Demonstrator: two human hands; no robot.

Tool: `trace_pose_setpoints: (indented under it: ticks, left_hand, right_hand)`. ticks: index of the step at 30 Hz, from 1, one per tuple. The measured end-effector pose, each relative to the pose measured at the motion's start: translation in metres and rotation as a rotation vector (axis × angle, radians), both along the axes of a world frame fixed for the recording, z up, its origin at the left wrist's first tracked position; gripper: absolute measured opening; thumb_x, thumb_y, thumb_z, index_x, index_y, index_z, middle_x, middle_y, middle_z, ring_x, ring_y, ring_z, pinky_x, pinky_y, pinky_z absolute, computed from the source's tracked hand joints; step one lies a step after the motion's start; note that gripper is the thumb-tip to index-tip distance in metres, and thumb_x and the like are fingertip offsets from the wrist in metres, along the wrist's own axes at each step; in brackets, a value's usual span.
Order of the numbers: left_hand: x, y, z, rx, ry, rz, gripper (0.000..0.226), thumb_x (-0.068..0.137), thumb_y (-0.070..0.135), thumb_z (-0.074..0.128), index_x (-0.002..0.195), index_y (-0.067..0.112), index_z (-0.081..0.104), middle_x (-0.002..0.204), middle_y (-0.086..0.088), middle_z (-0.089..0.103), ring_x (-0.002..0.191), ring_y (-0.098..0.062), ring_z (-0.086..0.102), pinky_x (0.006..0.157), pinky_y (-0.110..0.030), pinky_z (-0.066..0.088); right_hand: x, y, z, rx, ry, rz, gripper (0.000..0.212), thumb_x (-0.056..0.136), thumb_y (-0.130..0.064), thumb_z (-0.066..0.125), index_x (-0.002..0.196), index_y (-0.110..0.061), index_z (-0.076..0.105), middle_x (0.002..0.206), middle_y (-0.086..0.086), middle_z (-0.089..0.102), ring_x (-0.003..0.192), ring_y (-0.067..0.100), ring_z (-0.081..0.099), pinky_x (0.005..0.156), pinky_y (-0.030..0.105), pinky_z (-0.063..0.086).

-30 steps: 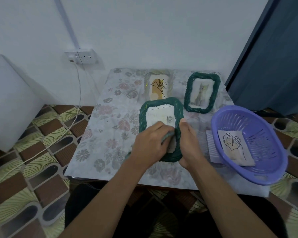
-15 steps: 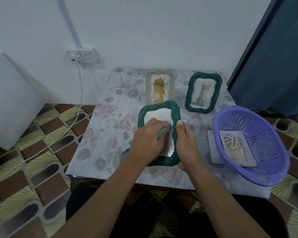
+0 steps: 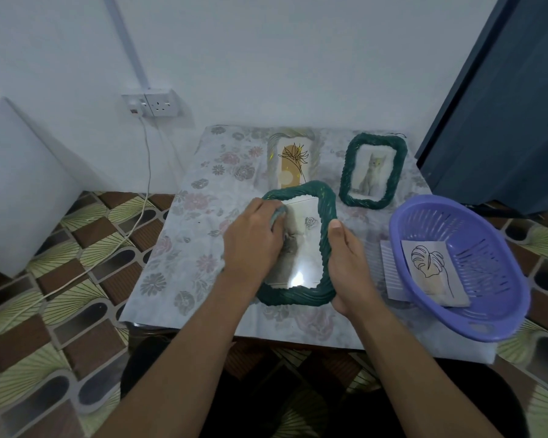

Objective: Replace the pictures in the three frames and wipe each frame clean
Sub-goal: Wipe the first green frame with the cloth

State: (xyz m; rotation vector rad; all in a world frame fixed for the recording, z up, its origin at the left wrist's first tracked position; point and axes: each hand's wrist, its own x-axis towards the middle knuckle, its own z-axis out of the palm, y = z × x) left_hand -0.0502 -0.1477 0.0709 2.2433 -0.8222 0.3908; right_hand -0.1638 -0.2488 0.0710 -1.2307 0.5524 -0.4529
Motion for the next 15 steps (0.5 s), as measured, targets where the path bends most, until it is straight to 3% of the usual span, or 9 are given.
trace_pose_setpoints:
  ticks: [2, 5, 9, 12, 15]
  left_hand:
    - [-0.006, -0.004, 0.002, -0.013, -0.007, 0.009, 0.018, 0.093, 0.021, 0.059, 0.104, 0.013, 0.071, 0.098, -0.005, 0.067, 0.076, -0.029, 0.064, 0.059, -0.03, 0.046]
    - [-0.021, -0.006, 0.0, -0.048, -0.061, -0.109, 0.023, 0.092, 0.023, 0.053, 0.102, 0.012, 0.071, 0.096, -0.004, 0.067, 0.074, -0.026, 0.065, 0.057, -0.032, 0.052]
    - [-0.045, 0.003, -0.008, -0.054, -0.065, -0.37, 0.022, 0.096, 0.021, 0.054, 0.107, 0.014, 0.071, 0.093, 0.001, 0.065, 0.073, -0.017, 0.062, 0.058, -0.029, 0.051]
    - [-0.049, 0.013, -0.017, 0.012, -0.031, -0.484, 0.021, 0.093, 0.021, 0.055, 0.108, 0.018, 0.07, 0.092, 0.004, 0.062, 0.075, -0.012, 0.059, 0.057, -0.029, 0.048]
    - [-0.041, 0.023, -0.019, 0.049, 0.016, -0.54, 0.018, 0.09, 0.017, 0.063, 0.105, 0.02, 0.071, 0.091, 0.011, 0.061, 0.076, -0.005, 0.056, 0.062, -0.023, 0.046]
  right_hand:
    - [0.003, 0.001, 0.002, -0.045, 0.011, -0.02, 0.033, 0.109, -0.027, 0.033, 0.103, -0.024, 0.066, 0.094, -0.011, 0.077, 0.093, 0.004, 0.071, 0.075, 0.018, 0.056]
    - [0.004, 0.005, 0.002, -0.053, 0.023, -0.059, 0.037, 0.109, -0.033, 0.036, 0.106, -0.014, 0.068, 0.114, 0.026, 0.065, 0.108, 0.039, 0.063, 0.096, 0.052, 0.053]
    - [0.003, 0.001, 0.001, -0.004, 0.037, -0.077, 0.042, 0.108, -0.033, 0.038, 0.107, 0.003, 0.06, 0.115, 0.038, 0.057, 0.091, 0.029, 0.061, 0.09, 0.056, 0.052]
    - [0.003, -0.005, 0.003, 0.058, 0.043, -0.095, 0.039, 0.108, -0.032, 0.038, 0.1, -0.009, 0.068, 0.111, 0.029, 0.066, 0.093, 0.031, 0.065, 0.092, 0.056, 0.052]
    - [0.006, -0.007, 0.004, 0.045, 0.038, -0.096, 0.04, 0.108, -0.033, 0.038, 0.099, -0.005, 0.065, 0.114, 0.031, 0.063, 0.093, 0.031, 0.064, 0.095, 0.059, 0.049]
